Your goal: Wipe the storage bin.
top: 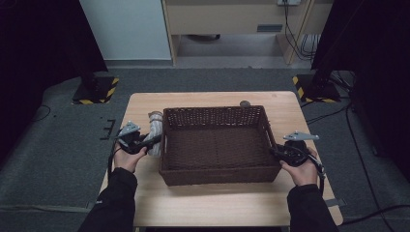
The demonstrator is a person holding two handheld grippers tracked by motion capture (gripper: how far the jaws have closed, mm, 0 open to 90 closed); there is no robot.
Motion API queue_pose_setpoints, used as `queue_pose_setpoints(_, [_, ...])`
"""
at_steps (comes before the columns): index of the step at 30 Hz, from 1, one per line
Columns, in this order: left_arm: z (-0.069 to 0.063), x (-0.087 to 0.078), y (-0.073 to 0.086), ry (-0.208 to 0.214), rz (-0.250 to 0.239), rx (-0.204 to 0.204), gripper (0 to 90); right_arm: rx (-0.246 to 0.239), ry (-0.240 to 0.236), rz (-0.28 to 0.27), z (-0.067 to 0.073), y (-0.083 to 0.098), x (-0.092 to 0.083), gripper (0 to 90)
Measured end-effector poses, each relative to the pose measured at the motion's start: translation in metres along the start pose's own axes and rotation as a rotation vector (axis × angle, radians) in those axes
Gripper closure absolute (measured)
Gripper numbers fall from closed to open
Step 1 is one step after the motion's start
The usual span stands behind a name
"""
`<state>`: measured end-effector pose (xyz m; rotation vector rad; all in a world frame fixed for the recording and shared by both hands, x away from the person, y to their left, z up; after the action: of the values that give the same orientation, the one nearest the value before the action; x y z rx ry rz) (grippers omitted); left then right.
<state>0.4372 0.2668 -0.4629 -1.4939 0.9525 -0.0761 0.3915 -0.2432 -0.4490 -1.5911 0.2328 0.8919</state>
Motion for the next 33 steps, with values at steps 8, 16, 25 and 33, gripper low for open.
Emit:
queue_pose_setpoints(8, [0.01,0.033,0.023,-0.037,0.139,0.01,64.6,0.005,0.009,-0.023,0.002,0.008,-0.007,65.4])
queue_pose_setpoints(16, [0.012,0.036,0.03,-0.03,0.165,-0.024,64.8,0.002,0.012,-0.026,0.002,0.008,-0.006,65.2])
queue_pose_setpoints(25, [-0.001,-0.009,-0.015,0.036,0.001,0.03,64.7,0.006,0.013,-0.027,0.002,0.008,-0.006,65.3])
queue_pose_setpoints(33, [0.001,0.007,-0.004,0.023,0.087,0.057,64.6,0.0,0.012,-0.03,0.002,0.009,-0.006,65.2])
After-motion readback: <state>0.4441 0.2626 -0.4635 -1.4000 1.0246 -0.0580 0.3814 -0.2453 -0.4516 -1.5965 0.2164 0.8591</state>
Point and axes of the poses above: each handheld gripper's, and its own axes: x roughly forward along the jaws, y roughly out of its underside, z roughly to its left, the point moved 1 cm from there along x, roughly forward along the jaws, and after that the axes turned 3 degrees about y, right-handed, at the moved point
